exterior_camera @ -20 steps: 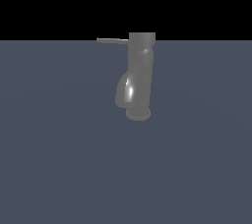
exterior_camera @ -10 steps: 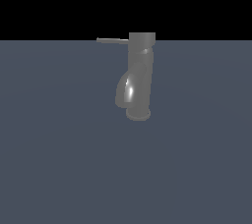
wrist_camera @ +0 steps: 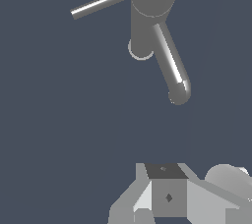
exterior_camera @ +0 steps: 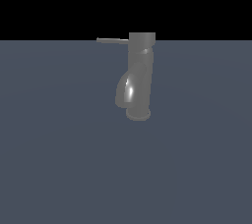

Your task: Turn on the faucet by rotating a designated handle.

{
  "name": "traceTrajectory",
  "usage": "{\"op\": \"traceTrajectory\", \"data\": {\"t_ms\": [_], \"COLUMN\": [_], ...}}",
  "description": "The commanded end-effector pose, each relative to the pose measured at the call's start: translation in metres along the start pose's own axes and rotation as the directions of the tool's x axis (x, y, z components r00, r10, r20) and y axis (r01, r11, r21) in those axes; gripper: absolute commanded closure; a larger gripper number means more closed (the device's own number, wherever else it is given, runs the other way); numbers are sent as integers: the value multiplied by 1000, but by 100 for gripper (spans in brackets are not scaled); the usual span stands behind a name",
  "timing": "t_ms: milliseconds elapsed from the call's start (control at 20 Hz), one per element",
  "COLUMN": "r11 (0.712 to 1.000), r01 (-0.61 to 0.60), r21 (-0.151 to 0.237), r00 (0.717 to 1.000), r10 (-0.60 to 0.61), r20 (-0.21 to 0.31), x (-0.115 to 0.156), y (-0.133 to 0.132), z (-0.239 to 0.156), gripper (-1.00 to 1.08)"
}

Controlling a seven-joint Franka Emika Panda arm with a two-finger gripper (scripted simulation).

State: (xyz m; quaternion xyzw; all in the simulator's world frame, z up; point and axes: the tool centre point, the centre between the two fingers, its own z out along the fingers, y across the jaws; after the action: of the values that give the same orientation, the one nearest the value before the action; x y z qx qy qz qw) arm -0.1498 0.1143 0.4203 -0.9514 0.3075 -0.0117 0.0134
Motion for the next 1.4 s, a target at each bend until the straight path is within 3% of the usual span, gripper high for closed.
{"op": "traceTrajectory", "data": {"t_ms": [0, 350, 700, 1050, 1350], "r11": [998, 979, 937, 873, 800], "r01": [-56, -206, -350, -487, -600], "r21": [0, -3, -6, -10, -14], "r00": [998, 979, 937, 873, 800], "r10": [56, 206, 350, 487, 600], "r20": [0, 1, 0, -2, -6], "x": [6, 27, 52, 81, 109], "y": [-11, -39, -63, -83, -96], "z": [7, 26, 44, 63, 79], "gripper": [108, 108, 108, 108, 108]}}
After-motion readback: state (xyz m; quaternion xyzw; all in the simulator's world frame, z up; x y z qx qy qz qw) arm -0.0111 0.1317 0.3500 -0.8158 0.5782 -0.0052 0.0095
